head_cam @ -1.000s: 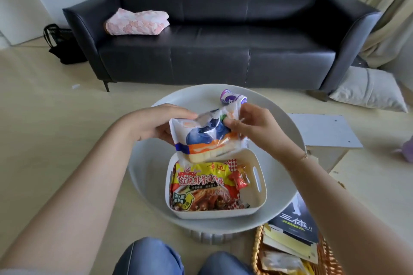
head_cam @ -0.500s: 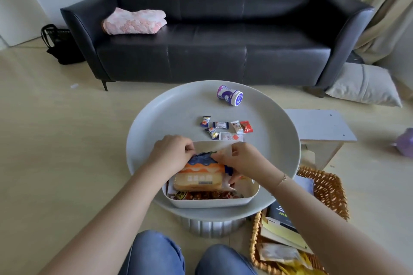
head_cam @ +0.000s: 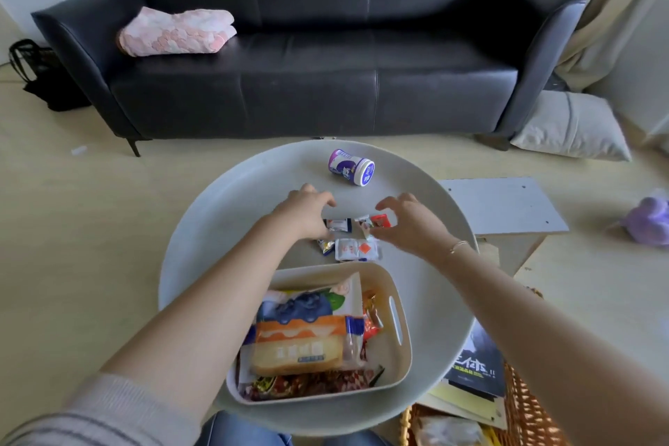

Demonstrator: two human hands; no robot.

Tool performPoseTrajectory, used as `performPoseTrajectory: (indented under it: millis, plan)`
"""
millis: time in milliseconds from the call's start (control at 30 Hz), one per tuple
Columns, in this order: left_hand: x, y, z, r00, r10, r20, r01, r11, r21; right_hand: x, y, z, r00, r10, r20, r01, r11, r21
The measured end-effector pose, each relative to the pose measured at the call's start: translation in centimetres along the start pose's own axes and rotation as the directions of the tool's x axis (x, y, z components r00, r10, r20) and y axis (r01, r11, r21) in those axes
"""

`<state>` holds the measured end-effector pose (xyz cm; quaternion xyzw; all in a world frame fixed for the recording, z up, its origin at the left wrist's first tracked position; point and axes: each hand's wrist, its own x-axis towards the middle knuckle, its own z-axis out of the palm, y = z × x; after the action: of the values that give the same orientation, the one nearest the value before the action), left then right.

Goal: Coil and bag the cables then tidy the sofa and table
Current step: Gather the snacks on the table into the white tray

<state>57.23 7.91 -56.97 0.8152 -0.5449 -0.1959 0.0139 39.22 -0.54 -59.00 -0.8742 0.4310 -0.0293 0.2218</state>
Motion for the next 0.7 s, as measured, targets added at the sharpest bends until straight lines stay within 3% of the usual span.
performPoseTrajectory:
  millis: [100, 300, 533, 600, 700]
  plan:
    - [1.6, -0.3, 1.5, 0.994, 0.043, 0.1, -0.046, 0.999, 0.023, 1.6, -0.4, 1.6, 0.999, 0.023, 0.022, -0.022, 0.998, -0.061]
    - [2.3, -2.1, 3.2, 0.99, 0.005, -0.142, -0.022, 0.993, -0.119, 2.7, -0.5, 2.6, 1.0, 0.002, -0.001, -0.002, 1.0, 0.016]
    - [1.0, -2.7, 3.1, 0.974, -0.119, -0.194, 0.058, 0.954, -0.294, 0.1, 0.3, 0.5, 0.994, 0.0, -0.113, 0.028, 0.968, 0.248]
    - [0.2, -2.4, 2.2, 0.972, -0.12, -0.203, 0.039, 0.93, -0.365, -2.0, -0.1, -1.5, 0.997, -0.07, -0.039, 0.079, 0.942, 0.328]
    - [-1.5, -1.3, 0.2, 0.973, -0.081, -0.214, -0.031, 0.88, -0.474, -5.5, -0.8, -4.2, 0.951, -0.223, 0.213, 0.145, 0.934, 0.327]
